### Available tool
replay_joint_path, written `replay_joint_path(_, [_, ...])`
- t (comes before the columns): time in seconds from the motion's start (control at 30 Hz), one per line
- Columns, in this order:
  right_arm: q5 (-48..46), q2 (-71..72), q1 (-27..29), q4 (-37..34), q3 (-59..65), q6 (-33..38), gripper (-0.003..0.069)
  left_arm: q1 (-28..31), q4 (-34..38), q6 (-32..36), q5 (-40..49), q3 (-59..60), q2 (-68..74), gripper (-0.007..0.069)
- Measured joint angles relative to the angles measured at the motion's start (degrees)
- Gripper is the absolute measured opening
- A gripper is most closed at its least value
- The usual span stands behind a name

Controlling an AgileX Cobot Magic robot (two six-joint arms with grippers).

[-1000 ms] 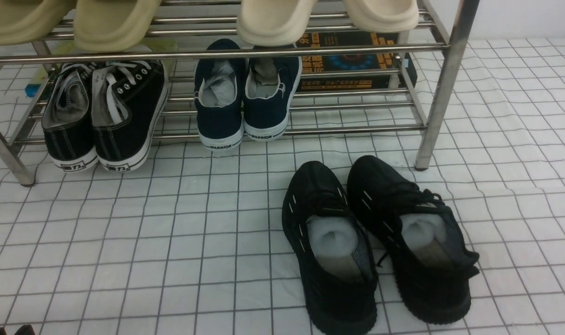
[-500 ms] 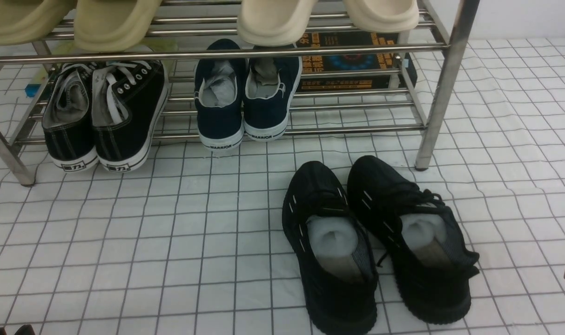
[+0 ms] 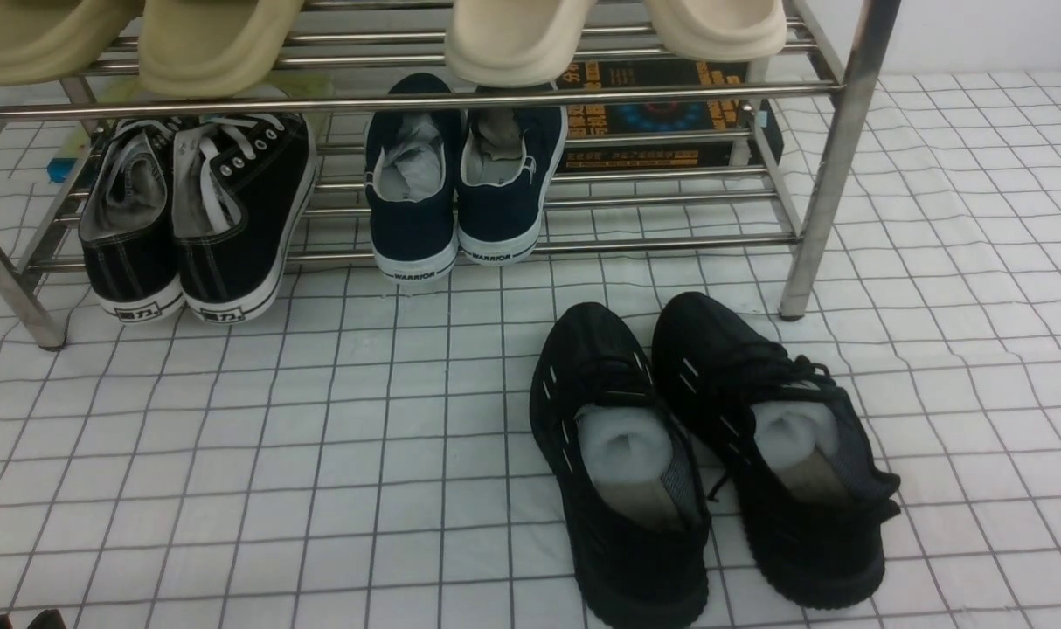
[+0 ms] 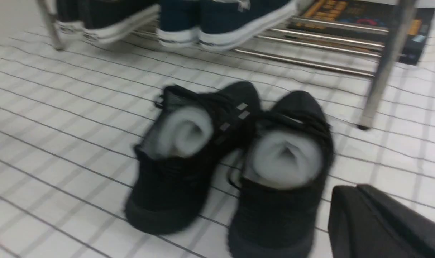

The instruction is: Take the shoes off the shelf with your hand from the white checkered tablecloth.

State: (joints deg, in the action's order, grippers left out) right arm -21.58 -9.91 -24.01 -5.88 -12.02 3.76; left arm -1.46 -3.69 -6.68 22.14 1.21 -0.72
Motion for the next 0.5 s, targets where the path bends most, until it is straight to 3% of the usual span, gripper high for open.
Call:
replay_joint_path(0.33, [0.0,10.4,20.9,2.2,12.8,-0.1,0.0008,0.0,0.0,0.0,0.0,0.0,0.0,0.0239])
replay_joint_path(0.5, [-0.6,10.5,25.2,2.4,12.8,-0.1,0.0011,0.0,0.0,0.0,0.0,0.0,0.0,0.0239])
